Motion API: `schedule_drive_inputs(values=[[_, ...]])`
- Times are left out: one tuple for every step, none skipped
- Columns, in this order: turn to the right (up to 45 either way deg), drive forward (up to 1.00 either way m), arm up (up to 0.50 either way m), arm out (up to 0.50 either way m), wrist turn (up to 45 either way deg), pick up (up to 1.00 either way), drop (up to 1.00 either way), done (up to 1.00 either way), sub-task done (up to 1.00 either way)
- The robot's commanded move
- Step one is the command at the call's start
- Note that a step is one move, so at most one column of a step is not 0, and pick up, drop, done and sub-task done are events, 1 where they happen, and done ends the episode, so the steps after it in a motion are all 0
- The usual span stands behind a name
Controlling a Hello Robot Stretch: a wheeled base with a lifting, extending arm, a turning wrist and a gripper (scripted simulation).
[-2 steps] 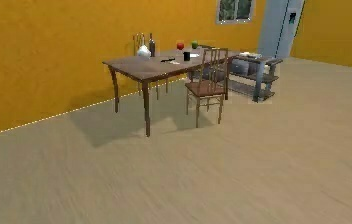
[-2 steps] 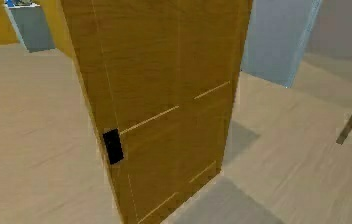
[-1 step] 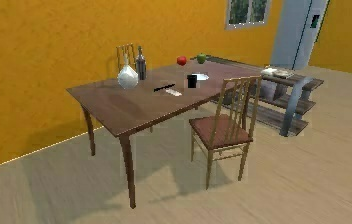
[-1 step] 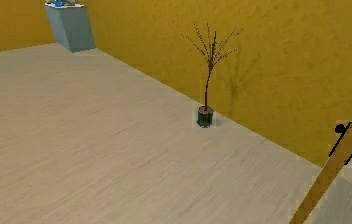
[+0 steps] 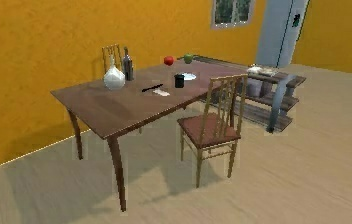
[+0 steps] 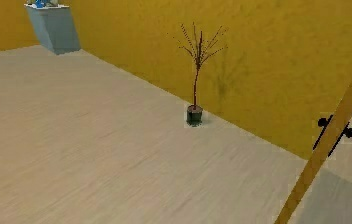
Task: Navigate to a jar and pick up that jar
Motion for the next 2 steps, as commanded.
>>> schedule_drive_inputs(values=[[0.0,0.60,0.00,0.00,0.0,0.00,0.00,0.00,0.00],[-45.0,0.00,0.00,0.00,0.0,0.00,0.00,0.00,0.00]])
